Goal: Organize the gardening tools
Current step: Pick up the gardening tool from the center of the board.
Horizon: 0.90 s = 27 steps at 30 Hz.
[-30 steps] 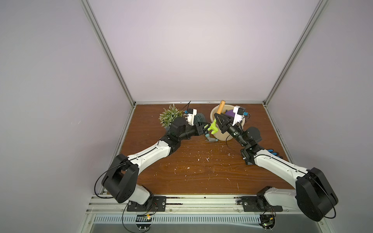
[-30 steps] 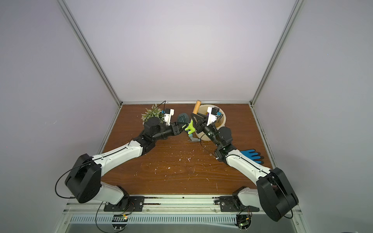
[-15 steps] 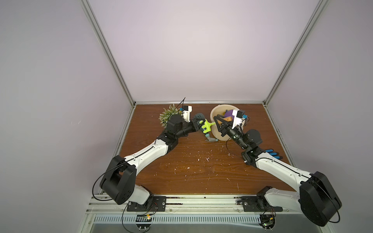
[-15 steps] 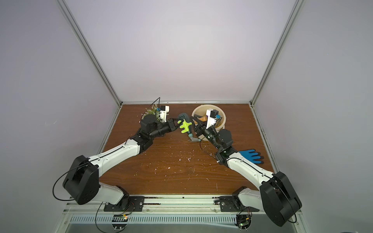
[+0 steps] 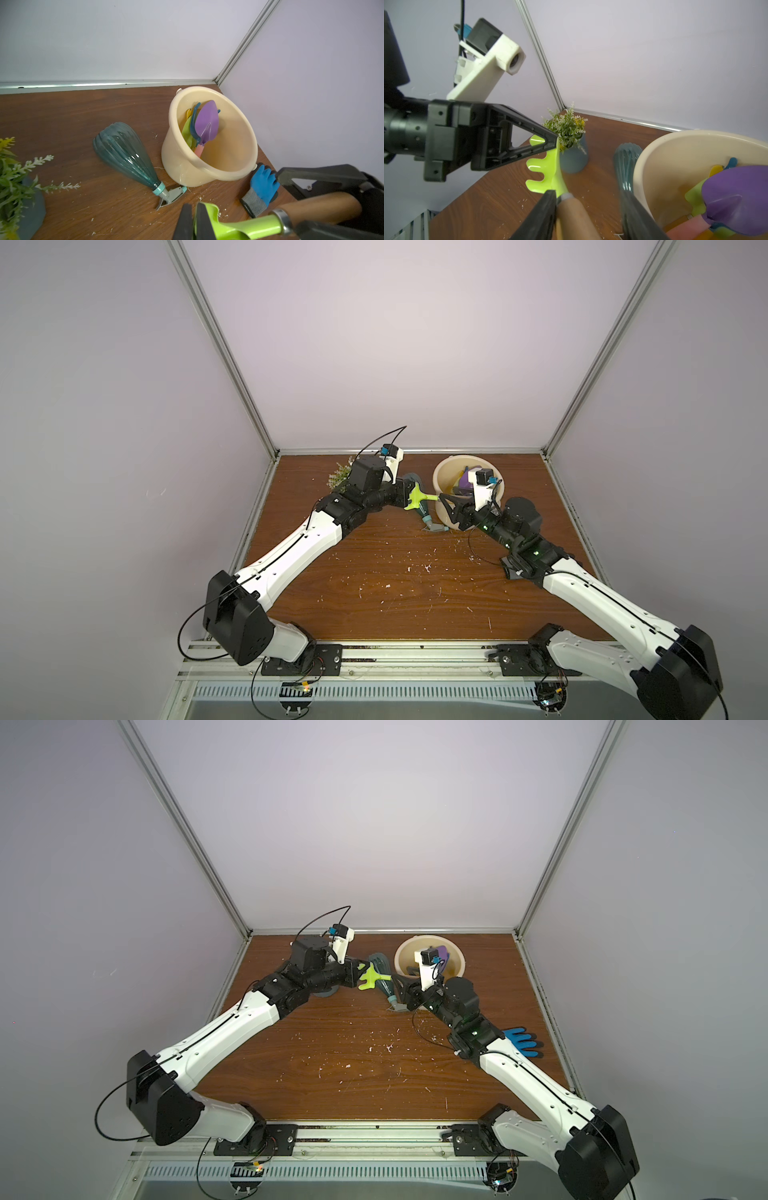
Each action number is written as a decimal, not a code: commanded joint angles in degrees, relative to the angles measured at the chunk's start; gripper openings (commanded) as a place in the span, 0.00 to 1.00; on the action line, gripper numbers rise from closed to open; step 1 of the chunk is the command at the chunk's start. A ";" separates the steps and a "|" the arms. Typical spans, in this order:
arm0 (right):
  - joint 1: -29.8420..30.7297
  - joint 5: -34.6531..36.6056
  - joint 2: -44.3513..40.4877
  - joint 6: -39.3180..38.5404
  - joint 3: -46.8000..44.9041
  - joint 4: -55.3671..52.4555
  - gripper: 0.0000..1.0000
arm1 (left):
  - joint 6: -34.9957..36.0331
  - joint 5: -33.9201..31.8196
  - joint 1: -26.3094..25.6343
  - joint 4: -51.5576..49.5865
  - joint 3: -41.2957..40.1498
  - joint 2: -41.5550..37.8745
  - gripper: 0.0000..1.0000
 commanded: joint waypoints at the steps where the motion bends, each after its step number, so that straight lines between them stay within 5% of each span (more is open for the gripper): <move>1: -1.46 4.73 -2.86 -7.83 1.94 -9.43 0.58 | 6.40 -12.34 1.58 -7.73 2.04 -1.04 0.00; 8: -1.47 2.21 -5.19 -9.82 0.55 -11.50 0.67 | 8.24 -13.79 1.63 -8.75 2.05 -2.19 0.00; 14: -1.46 -8.30 0.30 -11.79 7.17 -15.70 0.68 | 11.87 -7.88 1.59 -8.92 2.79 -2.67 0.00; 16: -1.47 -10.24 2.86 -12.48 9.72 -17.64 0.77 | 13.15 -5.63 1.59 -9.37 3.36 -2.88 0.00; 17: -1.47 -11.96 4.22 -12.88 11.09 -18.59 0.98 | 13.92 -4.26 1.59 -9.89 3.82 -2.81 0.00; 18: -1.42 -14.42 5.49 -13.07 12.25 -19.35 0.99 | 14.56 -3.31 1.53 -10.64 4.30 -2.59 0.00; 22: -1.21 -22.84 10.28 -13.03 16.05 -21.20 0.93 | 16.83 -0.85 0.77 -12.48 4.98 -2.35 0.00; 27: -0.80 -26.76 15.43 -14.35 20.22 -26.02 0.69 | 18.52 0.68 0.10 -12.49 4.43 -2.97 0.00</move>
